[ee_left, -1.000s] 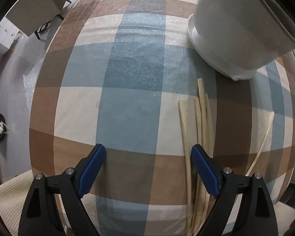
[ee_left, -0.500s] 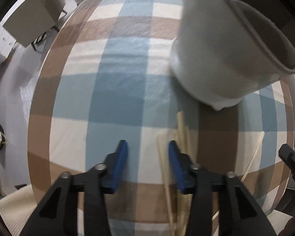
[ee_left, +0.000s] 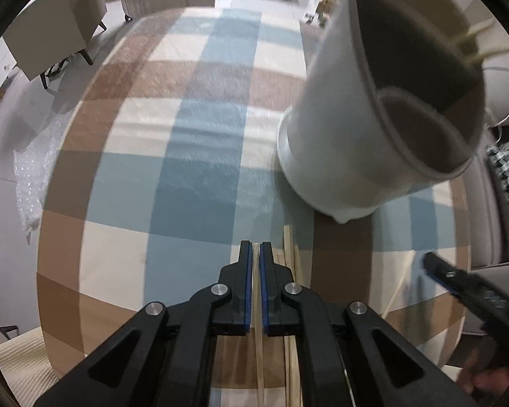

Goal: Organize utensils
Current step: 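Lift the chopstick with the right gripper while the left gripper grasps another, then carry both chopsticks over the holder and lower the right one in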

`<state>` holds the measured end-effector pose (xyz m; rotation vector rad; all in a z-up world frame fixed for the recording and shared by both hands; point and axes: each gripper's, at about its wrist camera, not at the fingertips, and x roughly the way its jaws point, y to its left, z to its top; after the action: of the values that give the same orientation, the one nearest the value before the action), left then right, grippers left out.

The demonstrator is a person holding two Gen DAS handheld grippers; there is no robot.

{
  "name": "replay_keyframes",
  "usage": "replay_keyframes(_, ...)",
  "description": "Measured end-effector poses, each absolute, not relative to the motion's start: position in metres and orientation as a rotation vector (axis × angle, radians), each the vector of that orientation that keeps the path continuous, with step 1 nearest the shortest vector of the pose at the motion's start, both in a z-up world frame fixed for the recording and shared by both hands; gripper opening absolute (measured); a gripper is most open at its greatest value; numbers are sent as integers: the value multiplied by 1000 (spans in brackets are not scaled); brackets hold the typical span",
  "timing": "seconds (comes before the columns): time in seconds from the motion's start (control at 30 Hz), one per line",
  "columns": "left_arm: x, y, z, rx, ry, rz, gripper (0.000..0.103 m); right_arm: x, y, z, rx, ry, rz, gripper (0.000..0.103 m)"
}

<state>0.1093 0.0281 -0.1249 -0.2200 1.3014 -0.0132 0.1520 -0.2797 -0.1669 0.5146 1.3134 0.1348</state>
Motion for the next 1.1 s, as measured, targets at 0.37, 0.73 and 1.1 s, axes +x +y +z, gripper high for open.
replay_keyframes(0.37, 94, 47, -89, -317, 1227, -85, 0, 160, -235, -169, 253, 1313, 77, 25)
replay_keyframes(0.73, 99, 54, -83, -345, 1221, -122, 0, 153, -221, -164, 222, 1243, 54, 5)
replay_keyframes(1.1, 91, 30, -55, -283, 1164, -213, 0, 124, -239, -102, 356, 1011, 154, 5)
